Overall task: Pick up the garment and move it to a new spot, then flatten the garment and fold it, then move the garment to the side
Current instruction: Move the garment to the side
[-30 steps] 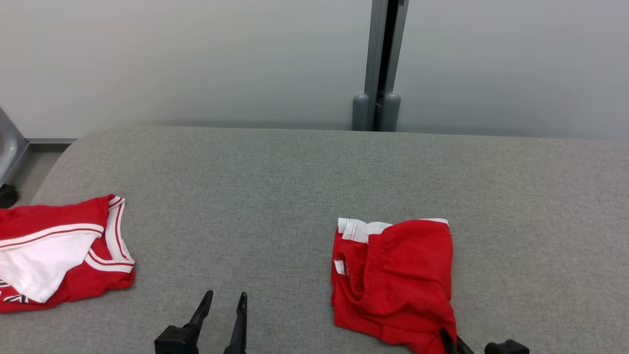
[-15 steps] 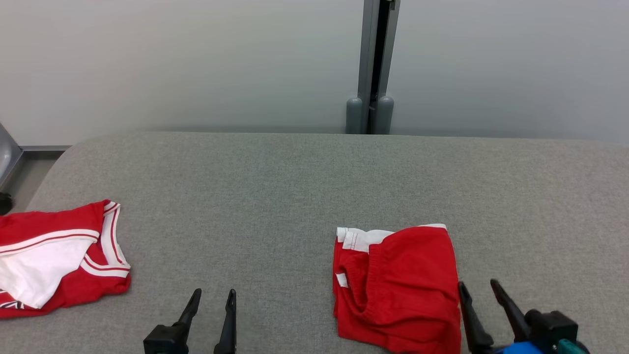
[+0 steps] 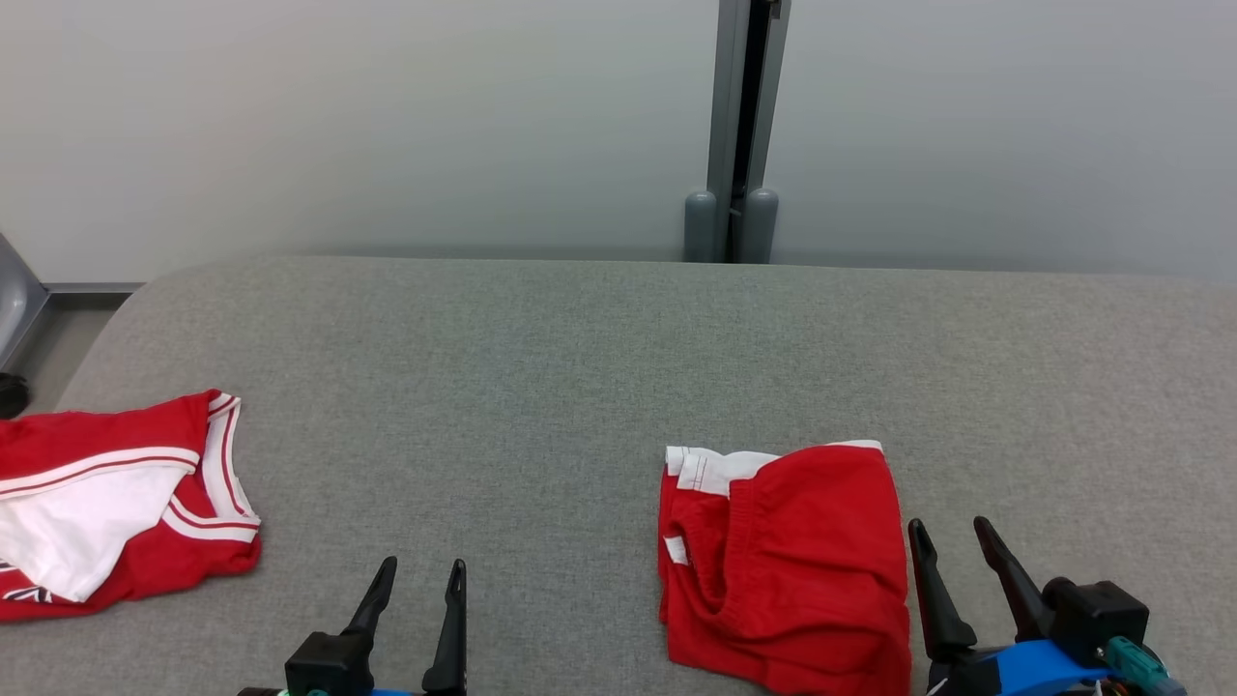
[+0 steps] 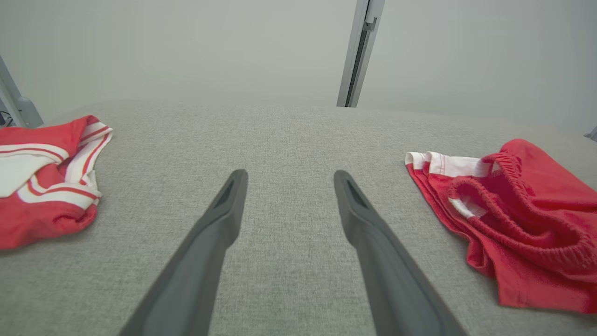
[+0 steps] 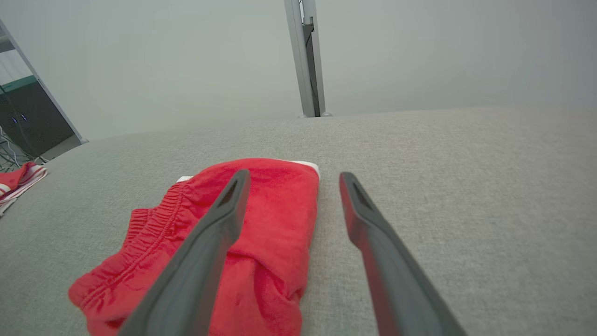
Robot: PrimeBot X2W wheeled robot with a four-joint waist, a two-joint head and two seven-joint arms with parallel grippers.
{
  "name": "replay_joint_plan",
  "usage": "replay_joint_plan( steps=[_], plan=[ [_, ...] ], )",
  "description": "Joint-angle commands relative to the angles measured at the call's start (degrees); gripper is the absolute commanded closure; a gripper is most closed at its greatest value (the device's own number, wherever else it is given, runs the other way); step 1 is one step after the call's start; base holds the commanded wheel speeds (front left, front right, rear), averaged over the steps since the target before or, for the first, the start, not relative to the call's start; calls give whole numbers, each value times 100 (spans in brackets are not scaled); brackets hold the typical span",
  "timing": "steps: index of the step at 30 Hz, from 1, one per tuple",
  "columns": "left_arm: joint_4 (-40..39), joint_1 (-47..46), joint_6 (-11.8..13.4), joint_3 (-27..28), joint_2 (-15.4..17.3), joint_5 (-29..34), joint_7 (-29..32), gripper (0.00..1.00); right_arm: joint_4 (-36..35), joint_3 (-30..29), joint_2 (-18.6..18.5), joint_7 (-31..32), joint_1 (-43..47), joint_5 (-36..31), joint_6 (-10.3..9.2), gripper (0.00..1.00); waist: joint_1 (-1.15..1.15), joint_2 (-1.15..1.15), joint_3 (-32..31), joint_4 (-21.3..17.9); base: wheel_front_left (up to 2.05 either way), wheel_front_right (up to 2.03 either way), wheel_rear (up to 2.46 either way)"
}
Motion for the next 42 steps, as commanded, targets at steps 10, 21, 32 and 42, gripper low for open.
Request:
replay_joint_plan(
  steps=[10, 21, 32, 42],
  plan=[
    [24, -76, -54, -50, -2, 64, -25, 0, 1015, -51, -13, -16, -630, -278, 0, 0, 0, 0, 202, 206, 0, 0, 0],
    [89, -330, -109, -178, -4, -48, -25, 0, 3067, 55, -5, 53, -1382, -242, 0, 100, 0, 0, 491, 376, 0, 0, 0],
    [-300, -451, -139, -473, -4, -186, -25, 0, 2770, -172, -26, -7, -1635, -438, -3, 100, 0, 0, 582, -813, 0, 0, 0],
    [-872, -778, -142, -1654, 294, -709, -25, 0, 2277, -154, -13, -9, -1487, -442, -1, 100, 0, 0, 949, -2277, 0, 0, 0]
  ],
)
